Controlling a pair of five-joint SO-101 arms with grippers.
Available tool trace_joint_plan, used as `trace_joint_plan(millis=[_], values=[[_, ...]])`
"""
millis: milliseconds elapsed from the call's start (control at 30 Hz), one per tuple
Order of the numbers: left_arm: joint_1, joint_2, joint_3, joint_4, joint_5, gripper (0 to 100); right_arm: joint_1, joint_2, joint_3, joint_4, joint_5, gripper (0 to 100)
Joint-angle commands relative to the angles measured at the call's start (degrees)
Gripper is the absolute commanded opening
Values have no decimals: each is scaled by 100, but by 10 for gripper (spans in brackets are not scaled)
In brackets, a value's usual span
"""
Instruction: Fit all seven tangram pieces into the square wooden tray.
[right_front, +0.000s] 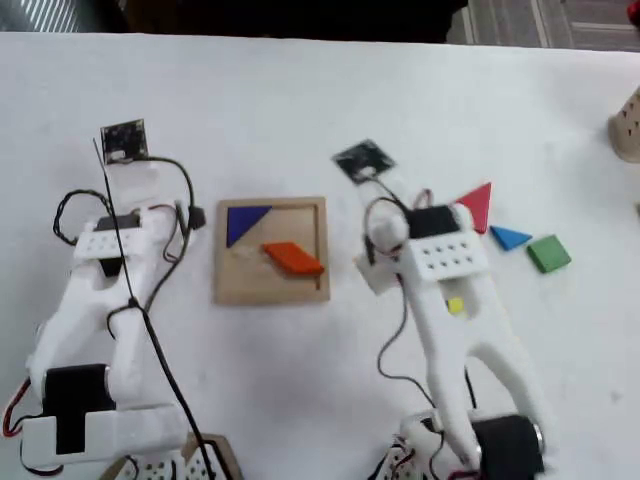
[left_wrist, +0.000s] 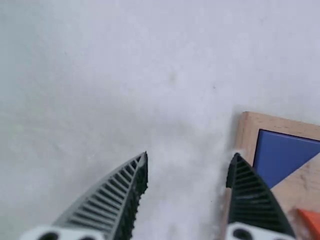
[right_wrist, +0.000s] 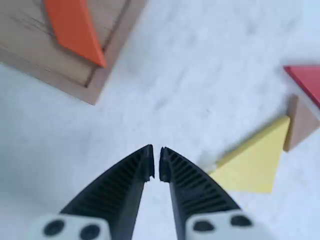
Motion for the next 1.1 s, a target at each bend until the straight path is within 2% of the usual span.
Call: trace_joint_plan(millis=[0,267,400,500,600,867,967,1067], values=[[75,-356,-79,290,-53,238,936,-1270,967,-84,26,18],[505,-1086,-70,985,-62,32,2668,-3257,3059,-875,26,18],[1077,-1341,-70,1222,-149,23,3459,-4057,3701,-1042,79,18],[1692,-1490,-70,1327,-624,23,3855,-4382,4132,-1262,299,18],[2510,-1516,-70,1336,-747,23,3960,-4462,4343,-1288,589,18],[4532,-1508,44,1451,-782,23,3934,-4462,4571,-1596,633,18],[4681,-1393,53,1415,-756,23,3934,-4462,4571,-1596,642,18],[4374,-743,-167,1336,-756,23,3890,-4462,4571,-1596,642,18]])
